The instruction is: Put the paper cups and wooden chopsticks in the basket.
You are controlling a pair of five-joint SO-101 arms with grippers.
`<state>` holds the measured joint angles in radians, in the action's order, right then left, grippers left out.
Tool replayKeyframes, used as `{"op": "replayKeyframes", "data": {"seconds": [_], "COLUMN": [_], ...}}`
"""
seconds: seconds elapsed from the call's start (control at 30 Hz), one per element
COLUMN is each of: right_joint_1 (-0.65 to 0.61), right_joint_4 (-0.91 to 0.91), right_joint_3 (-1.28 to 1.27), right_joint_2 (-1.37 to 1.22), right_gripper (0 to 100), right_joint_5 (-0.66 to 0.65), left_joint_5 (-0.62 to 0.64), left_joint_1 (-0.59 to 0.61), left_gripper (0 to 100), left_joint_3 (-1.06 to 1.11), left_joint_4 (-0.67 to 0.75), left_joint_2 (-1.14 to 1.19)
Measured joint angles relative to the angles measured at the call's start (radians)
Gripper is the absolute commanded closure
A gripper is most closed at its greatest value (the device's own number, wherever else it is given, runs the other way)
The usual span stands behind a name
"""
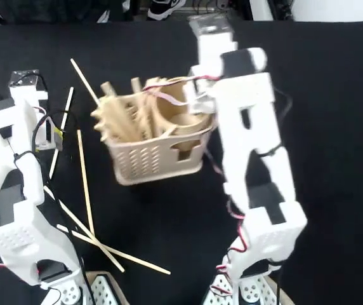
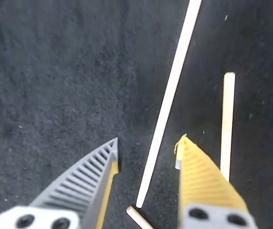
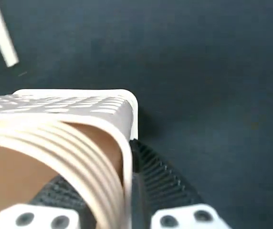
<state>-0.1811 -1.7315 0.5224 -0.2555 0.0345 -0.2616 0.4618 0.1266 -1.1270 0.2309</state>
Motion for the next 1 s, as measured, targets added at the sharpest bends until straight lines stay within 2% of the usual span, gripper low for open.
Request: {"op": "replayKeyframes", "data": {"seconds": [0.1, 0.27, 0.47, 0.57, 0.77, 0.93, 1.0], "right_joint_1": [0.06, 0.08, 0.077, 0.077, 0.077, 0.077, 0.077], "right_joint_4": [0.0, 0.0, 0.0, 0.0, 0.0, 0.0, 0.0], "right_joint_3": [-0.006, -0.063, -0.091, -0.091, -0.091, -0.1, -0.11], "right_joint_2": [0.015, 0.035, 0.055, 0.055, 0.101, 0.293, 0.385], "right_gripper": [98.7, 96.5, 71.9, 65.5, 69.8, 74.7, 75.5], "right_joint_5": [-0.049, -0.1, -0.175, -0.219, -0.269, -0.281, -0.279], "left_joint_5": [0.0, 0.003, 0.06, 0.066, 0.066, 0.04, 0.034], "left_joint_1": [0.0, -0.058, -0.126, -0.14, -0.138, -0.143, -0.147], "left_gripper": [80, 80, 80, 80, 80, 80, 84], "left_joint_3": [-0.051, -0.112, -0.269, -0.422, -0.809, -1.14, -1.277], "left_joint_4": [0.0, 0.0, -0.034, -0.117, -0.265, -0.362, -0.407], "left_joint_2": [0.005, 0.009, 0.095, 0.209, 0.516, 0.786, 0.873]}}
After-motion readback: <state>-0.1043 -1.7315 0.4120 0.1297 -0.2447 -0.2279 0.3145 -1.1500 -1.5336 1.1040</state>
